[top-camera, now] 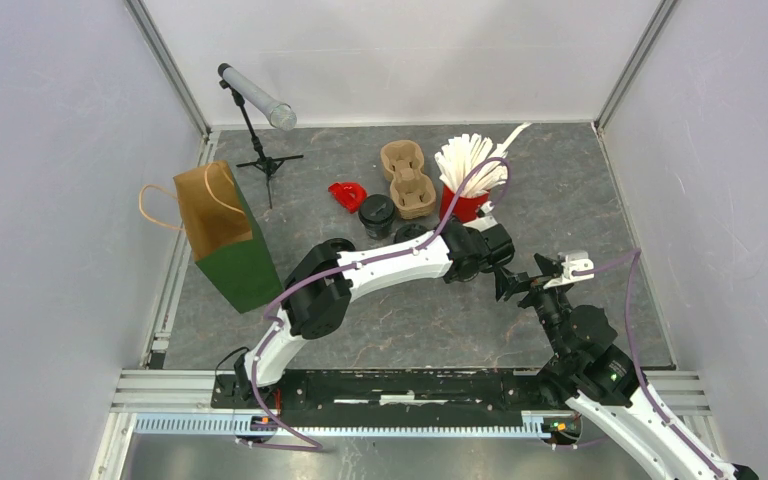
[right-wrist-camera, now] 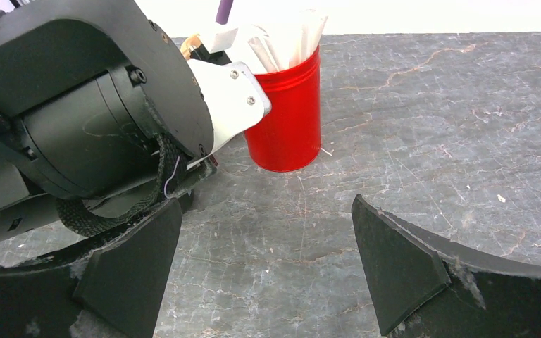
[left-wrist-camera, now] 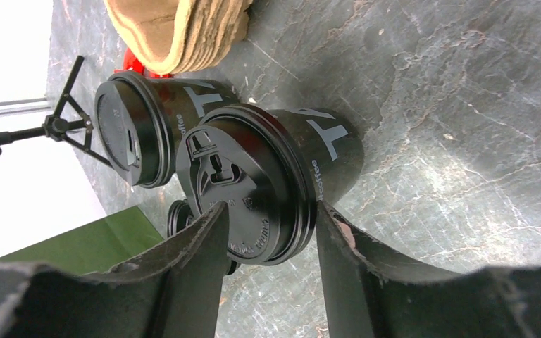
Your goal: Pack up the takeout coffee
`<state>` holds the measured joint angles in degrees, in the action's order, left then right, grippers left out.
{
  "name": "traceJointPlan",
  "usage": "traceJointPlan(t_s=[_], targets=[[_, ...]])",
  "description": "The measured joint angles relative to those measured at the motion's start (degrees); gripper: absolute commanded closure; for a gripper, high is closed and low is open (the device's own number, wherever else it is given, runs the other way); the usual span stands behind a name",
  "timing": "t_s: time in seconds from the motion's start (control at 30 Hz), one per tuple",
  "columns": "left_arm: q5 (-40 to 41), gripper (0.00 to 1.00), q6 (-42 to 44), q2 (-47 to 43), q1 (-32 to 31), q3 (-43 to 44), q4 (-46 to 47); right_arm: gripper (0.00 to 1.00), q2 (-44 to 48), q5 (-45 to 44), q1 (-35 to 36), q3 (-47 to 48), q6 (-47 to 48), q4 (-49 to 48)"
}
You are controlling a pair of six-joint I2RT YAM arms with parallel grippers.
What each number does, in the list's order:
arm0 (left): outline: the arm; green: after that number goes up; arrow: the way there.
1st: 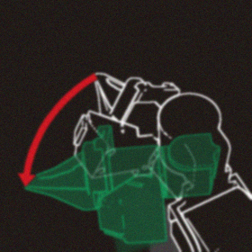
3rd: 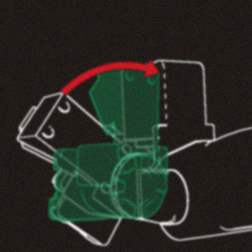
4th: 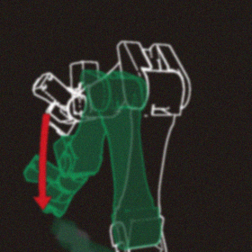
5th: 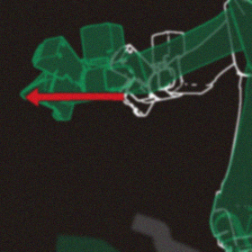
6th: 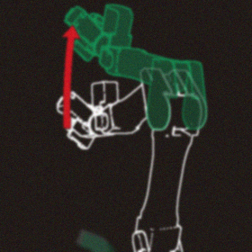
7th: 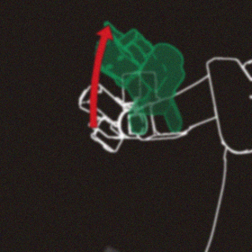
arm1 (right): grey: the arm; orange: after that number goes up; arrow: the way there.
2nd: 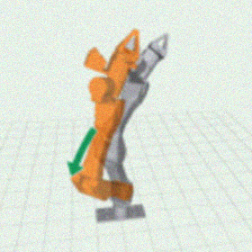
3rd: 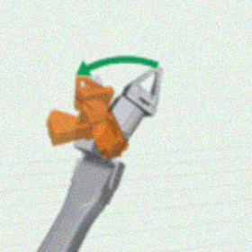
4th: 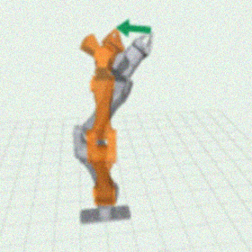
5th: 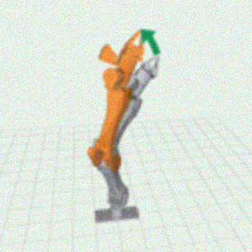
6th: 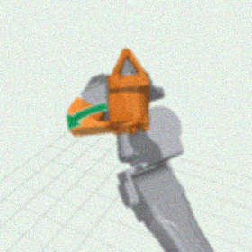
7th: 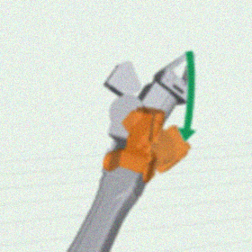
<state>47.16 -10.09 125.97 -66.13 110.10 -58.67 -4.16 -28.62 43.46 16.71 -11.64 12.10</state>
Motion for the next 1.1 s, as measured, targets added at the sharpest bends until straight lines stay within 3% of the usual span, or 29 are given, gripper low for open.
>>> traceJointPlan(t_s=[0.3, 0.5, 0.8, 1.1], targets=[[-4.63, 0.27, -0.02, -1.27, 0.00, 2.27, 0.02, 0.02, -0.09, 0.15, 0.00, 0.00, 0.02, 0.00], [-7.43, 0.00, -0.20, -4.31, 0.00, 4.85, -0.07, 0.02, -1.07, 1.27, 0.00, 0.00, -0.22, 0.00], [-7.41, 0.00, -6.25, -18.05, 4.28, 7.74, -5.40, 0.02, -8.79, 3.50, 0.00, -2.67, 0.33, -3.87], [-9.07, 0.04, -10.73, -46.58, 12.31, -5.18, -9.68, 0.06, -22.91, 10.78, -0.02, -0.94, -1.66, -5.84]])
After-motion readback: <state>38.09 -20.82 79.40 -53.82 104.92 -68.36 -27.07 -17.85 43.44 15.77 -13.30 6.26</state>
